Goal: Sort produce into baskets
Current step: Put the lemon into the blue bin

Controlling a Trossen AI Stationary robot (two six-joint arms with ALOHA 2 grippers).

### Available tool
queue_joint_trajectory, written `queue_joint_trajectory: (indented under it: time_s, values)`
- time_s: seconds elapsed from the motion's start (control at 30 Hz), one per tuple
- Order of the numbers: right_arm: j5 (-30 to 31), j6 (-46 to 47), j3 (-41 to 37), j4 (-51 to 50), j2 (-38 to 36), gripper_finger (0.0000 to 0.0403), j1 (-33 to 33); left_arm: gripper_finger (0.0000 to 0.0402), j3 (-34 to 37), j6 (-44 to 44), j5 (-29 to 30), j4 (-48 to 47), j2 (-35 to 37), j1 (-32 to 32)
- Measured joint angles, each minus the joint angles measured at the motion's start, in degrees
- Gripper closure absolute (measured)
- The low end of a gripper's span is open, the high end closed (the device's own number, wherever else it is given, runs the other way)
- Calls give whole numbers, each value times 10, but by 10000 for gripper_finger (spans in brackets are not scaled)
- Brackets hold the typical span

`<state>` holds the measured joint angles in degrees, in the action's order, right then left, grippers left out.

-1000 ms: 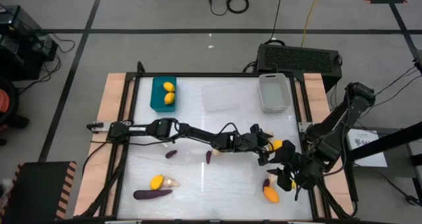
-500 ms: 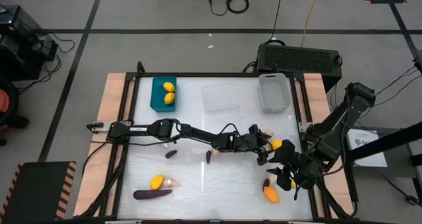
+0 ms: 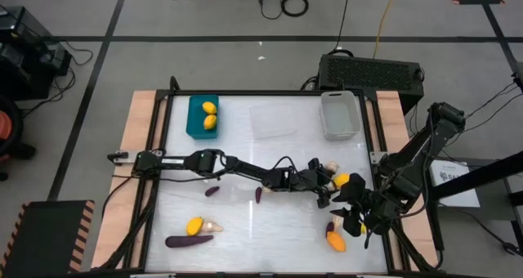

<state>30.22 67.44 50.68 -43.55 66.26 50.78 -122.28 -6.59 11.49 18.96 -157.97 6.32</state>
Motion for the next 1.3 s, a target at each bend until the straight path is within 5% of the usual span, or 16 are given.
queue_joint_trajectory:
  time_s: [0.3, 1.07, 1.3]
  values:
    - [0, -1, 0, 0, 0, 218, -1, 87, -1, -4, -16, -14, 0, -3]
    - [0, -6, 0, 0, 0, 218, -1, 273, 0, -7, -20, -13, -1, -3]
    - [0, -6, 0, 0, 0, 218, -1, 294, 2, -6, -21, -13, 7, -3]
